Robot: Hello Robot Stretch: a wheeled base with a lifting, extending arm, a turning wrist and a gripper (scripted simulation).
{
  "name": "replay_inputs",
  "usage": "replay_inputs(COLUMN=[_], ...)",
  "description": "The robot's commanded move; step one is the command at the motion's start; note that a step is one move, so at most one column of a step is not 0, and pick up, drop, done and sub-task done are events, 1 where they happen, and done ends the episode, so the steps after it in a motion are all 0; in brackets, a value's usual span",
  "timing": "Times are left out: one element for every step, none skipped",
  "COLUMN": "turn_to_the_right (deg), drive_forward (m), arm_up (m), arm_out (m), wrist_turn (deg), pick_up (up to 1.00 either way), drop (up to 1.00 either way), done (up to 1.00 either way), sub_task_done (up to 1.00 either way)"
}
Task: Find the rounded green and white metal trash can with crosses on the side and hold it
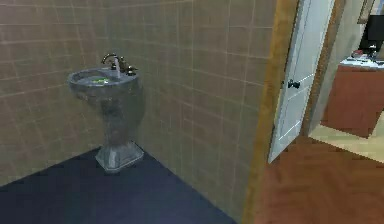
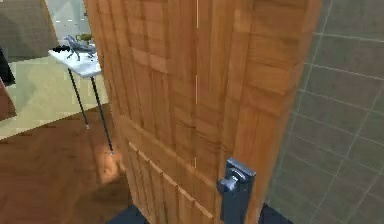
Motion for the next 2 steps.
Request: replay_inputs(turn_to_the_right=[45.0, 0.0], drive_forward=[0.00, 0.40], arm_up=[0.00, 0.00], arm_out=[0.00, 0.00], wrist_turn=[0.0, 0.0], pick_up=[0.00, 0.00], drop=[0.00, 0.00], done=[0.00, 0.00], sub_task_done=[0.00, 0.00])
